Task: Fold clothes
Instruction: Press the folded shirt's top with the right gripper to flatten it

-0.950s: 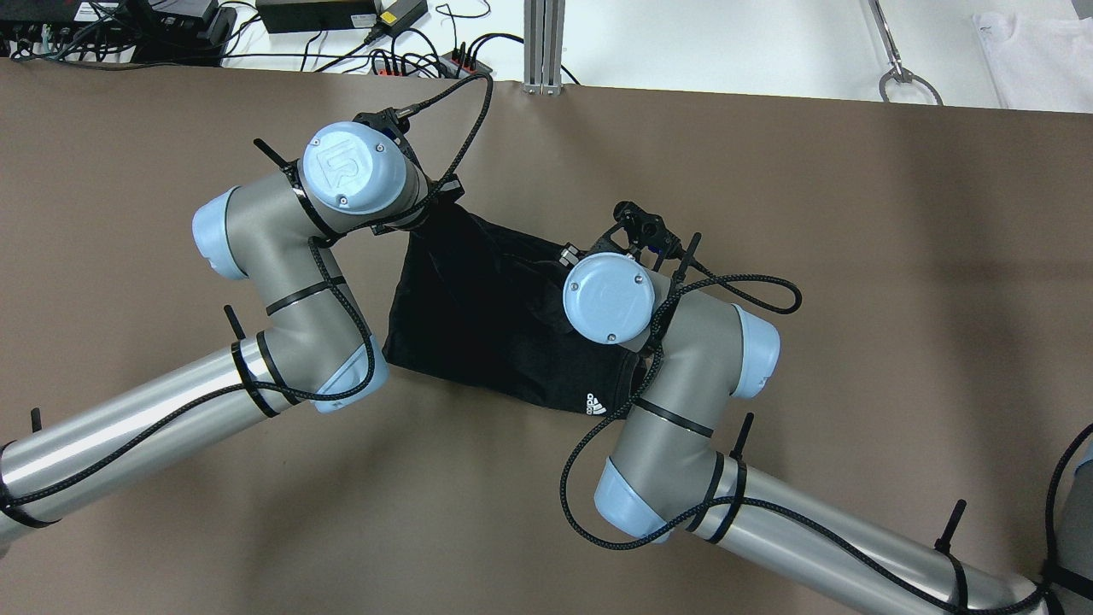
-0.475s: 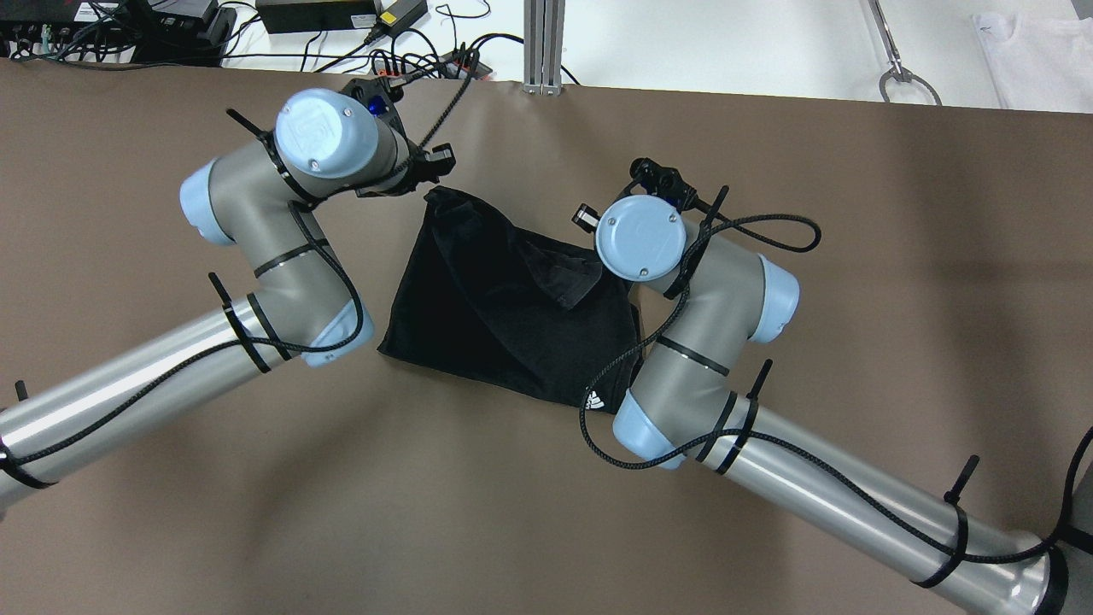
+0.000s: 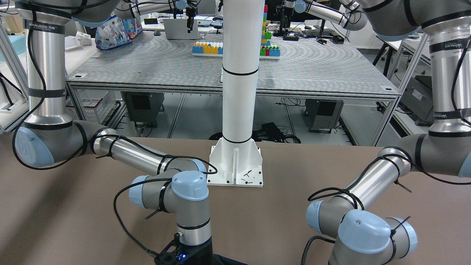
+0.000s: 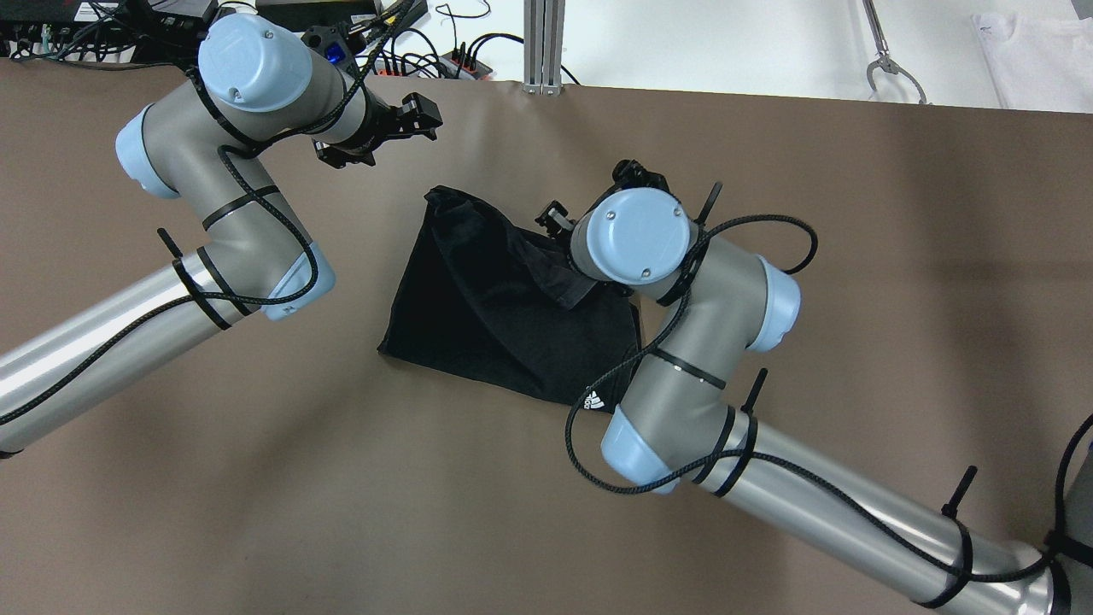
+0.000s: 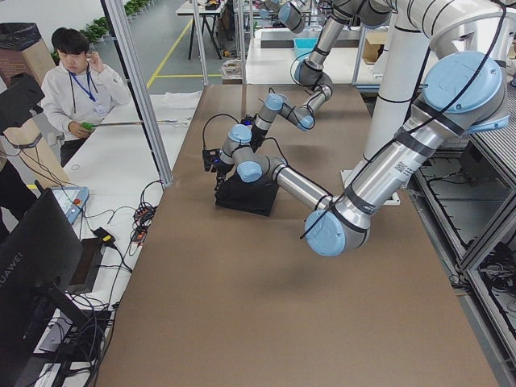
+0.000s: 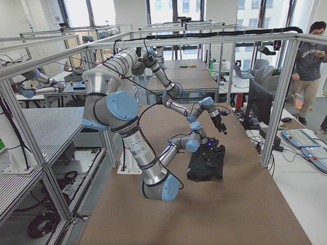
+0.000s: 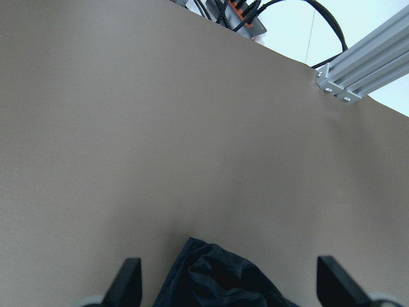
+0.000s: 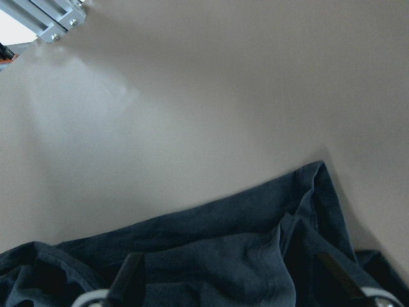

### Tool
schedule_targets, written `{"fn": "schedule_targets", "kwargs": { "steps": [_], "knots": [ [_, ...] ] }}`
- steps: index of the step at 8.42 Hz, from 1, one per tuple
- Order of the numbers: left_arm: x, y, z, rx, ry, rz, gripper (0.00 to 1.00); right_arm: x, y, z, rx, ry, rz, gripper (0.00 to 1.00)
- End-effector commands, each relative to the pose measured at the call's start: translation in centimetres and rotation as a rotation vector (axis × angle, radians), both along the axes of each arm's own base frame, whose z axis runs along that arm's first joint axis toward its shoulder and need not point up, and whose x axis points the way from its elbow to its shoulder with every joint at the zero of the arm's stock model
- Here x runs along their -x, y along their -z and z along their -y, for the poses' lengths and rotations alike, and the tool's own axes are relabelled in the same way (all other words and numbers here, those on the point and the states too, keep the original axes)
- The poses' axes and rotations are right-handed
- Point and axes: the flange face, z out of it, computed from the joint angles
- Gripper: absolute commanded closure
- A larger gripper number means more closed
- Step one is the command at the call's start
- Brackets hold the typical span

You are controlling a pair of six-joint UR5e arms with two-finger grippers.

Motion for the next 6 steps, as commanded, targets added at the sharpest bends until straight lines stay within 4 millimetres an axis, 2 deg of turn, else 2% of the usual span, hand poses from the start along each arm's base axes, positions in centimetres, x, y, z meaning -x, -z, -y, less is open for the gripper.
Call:
{"fn": "schedule_targets", "kwargs": {
  "steps": [1,2,3,4,6],
  "knots": [
    [0.3,-0.4,0.0,0.003,-0.002,0.0,0.0,6.9,0.2,-7.2,0.082,-0.191,0.088,0.11],
    [0.2,-0.5,-0.1,0.004,-0.003,0.001,0.0,7.4,-0.3,-7.4,0.087,-0.225,0.087,0.11],
    [0.2,-0.4,-0.1,0.003,-0.001,0.0,0.0,7.2,-0.7,-6.9,0.097,-0.239,0.087,0.17],
    [0.1,-1.0,-0.2,0.009,-0.003,0.005,0.0,6.9,-1.1,-6.3,0.097,-0.25,0.079,0.24],
    [0.2,-1.5,-0.3,0.011,-0.004,0.009,0.0,6.1,-2.4,-4.0,0.114,-0.289,0.058,0.28]
  ]
}}
